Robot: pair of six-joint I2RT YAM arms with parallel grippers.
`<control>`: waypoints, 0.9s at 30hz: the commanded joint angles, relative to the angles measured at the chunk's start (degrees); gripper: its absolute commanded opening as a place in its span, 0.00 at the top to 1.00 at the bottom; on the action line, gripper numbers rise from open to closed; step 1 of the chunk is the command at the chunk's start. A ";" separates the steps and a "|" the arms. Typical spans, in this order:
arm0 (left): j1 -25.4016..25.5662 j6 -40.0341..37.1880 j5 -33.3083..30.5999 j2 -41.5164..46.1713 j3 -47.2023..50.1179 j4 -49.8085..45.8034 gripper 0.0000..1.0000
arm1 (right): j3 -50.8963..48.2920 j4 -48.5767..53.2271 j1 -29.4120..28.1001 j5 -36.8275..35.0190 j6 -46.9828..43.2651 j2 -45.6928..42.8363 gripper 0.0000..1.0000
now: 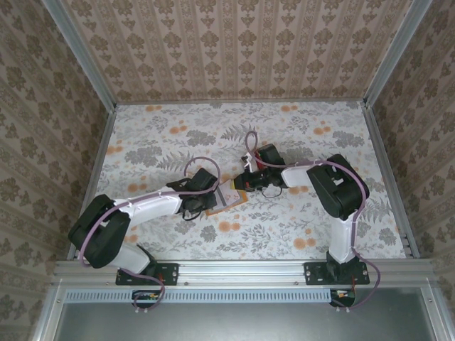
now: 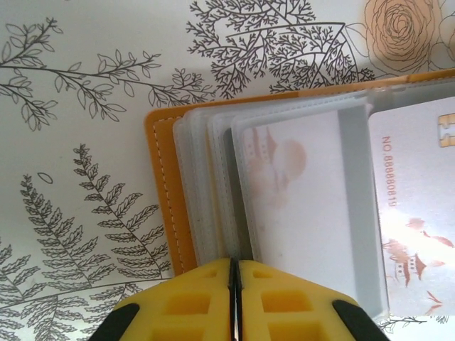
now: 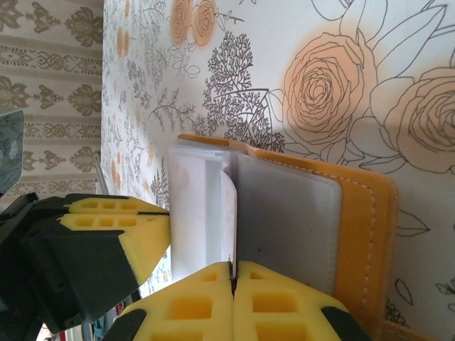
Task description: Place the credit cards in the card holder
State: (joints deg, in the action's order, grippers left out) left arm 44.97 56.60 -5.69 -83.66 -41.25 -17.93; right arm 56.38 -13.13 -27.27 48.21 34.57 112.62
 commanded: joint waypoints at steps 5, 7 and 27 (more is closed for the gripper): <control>-0.26 0.05 -0.90 -2.57 3.26 -6.29 0.89 | 1.54 0.72 -0.74 0.19 0.24 2.25 0.94; -0.24 0.00 -0.92 -2.66 3.26 -6.18 0.89 | 1.78 1.40 -0.94 -0.43 0.24 2.34 0.94; 0.02 -0.13 -0.36 -4.65 3.03 -4.07 0.90 | 0.92 0.33 -3.90 -6.06 3.11 2.95 0.94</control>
State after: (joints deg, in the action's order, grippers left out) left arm 44.97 56.62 -5.85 -83.96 -41.23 -17.67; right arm 56.69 -15.03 -29.47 45.58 37.93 113.97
